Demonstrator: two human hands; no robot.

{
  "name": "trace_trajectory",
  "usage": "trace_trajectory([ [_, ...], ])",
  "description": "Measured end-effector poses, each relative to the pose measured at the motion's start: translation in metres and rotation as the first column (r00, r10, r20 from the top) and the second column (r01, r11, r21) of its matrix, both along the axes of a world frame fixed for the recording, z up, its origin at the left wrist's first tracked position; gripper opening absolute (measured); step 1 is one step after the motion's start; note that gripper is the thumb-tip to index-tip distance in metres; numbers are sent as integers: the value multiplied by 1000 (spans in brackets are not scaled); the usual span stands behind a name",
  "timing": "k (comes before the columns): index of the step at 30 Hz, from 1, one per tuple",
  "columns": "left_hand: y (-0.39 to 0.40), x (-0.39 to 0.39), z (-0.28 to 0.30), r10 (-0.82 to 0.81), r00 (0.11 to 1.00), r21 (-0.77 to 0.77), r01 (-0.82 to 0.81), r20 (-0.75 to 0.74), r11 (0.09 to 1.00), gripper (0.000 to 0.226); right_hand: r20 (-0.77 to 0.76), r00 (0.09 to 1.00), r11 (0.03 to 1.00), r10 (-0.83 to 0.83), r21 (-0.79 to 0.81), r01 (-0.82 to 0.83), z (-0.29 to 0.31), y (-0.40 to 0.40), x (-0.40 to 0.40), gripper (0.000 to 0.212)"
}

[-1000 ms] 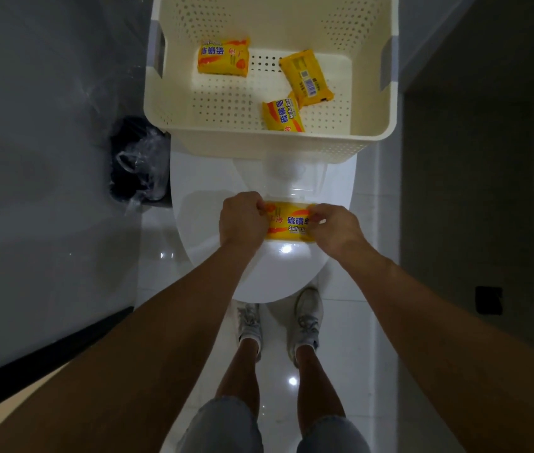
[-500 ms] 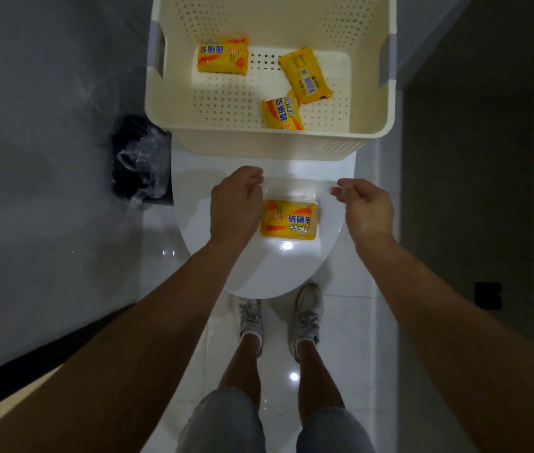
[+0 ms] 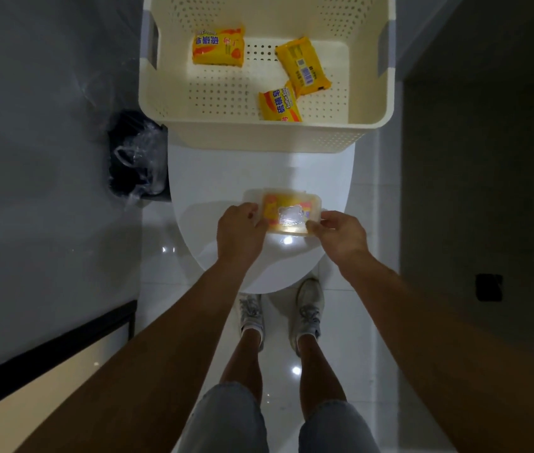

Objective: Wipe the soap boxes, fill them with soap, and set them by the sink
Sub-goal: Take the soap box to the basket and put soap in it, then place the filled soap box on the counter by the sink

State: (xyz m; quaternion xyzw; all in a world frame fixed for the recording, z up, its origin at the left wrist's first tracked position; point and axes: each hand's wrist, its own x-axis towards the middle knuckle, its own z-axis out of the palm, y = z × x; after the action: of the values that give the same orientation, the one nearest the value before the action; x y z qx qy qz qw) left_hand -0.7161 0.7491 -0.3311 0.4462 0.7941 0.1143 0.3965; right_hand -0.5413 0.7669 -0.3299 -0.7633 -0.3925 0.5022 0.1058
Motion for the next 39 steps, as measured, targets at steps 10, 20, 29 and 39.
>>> trace_trajectory([
  [10,-3,14,80,26,968,124,-59,251,990,31,-87,964,952,-251,155,262,76,-19,23,27],
  [20,52,60,260,-236,895,422,61,378,905,37,-367,831,725,-418,417,549,257,-16,68,26],
  [29,74,178,371,-447,729,495,170,518,852,30,-547,639,414,-541,489,768,372,-40,158,23],
  [39,47,348,400,-516,655,456,281,552,845,24,-527,530,262,-665,500,826,395,-96,303,30],
])
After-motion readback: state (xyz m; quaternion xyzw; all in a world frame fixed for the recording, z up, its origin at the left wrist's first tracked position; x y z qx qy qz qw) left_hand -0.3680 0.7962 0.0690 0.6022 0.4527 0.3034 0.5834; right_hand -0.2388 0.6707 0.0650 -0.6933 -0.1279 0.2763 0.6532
